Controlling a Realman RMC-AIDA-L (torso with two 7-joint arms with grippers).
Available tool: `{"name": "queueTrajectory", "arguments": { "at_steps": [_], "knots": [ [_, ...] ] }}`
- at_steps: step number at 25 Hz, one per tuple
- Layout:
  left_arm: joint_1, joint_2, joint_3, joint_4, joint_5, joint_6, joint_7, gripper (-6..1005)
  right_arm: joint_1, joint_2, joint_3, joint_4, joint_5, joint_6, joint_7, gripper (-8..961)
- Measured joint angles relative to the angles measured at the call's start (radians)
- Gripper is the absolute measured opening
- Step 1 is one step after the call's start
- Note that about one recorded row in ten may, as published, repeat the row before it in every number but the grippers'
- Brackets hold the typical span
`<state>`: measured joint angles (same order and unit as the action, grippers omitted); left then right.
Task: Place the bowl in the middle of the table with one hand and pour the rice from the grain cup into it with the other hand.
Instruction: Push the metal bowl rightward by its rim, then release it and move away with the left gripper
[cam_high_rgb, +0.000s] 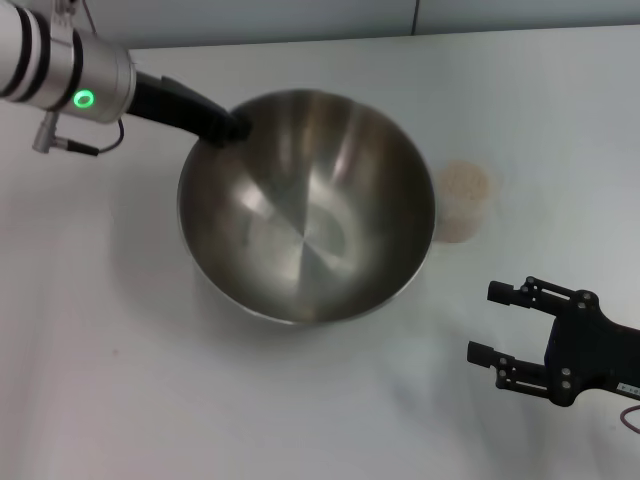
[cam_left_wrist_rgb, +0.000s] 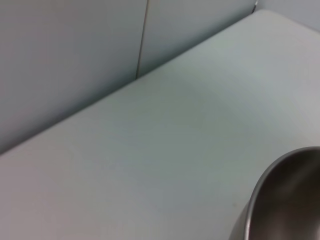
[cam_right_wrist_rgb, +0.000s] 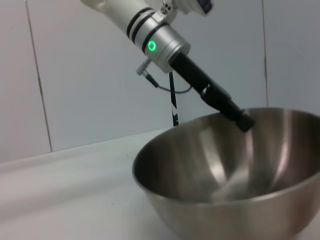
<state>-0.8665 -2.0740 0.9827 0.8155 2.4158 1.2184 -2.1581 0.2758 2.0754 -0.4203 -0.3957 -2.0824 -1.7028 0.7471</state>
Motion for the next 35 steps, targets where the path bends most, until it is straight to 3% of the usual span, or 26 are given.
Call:
{"name": "queueTrajectory", "arguments": {
  "at_steps": [22,27,35],
  "knots": [
    [0.002,0.000,0.002,-0.081,-0.036,-0.074,0.018,33,-0.001,0.000,0.000,0.000,-0.001,-0.006,0.000,742],
    [-0.004,0.003,0.006,-0.104,-0.030,-0.085,0.015,82,-0.001,0.000,0.000,-0.001,-0.001,-0.006,0.000,743],
    [0.002,0.003,0.015,-0.084,-0.035,-0.079,0.014,393,-0.001,0.000,0.000,0.000,-0.001,-0.006,0.000,742]
  ]
}}
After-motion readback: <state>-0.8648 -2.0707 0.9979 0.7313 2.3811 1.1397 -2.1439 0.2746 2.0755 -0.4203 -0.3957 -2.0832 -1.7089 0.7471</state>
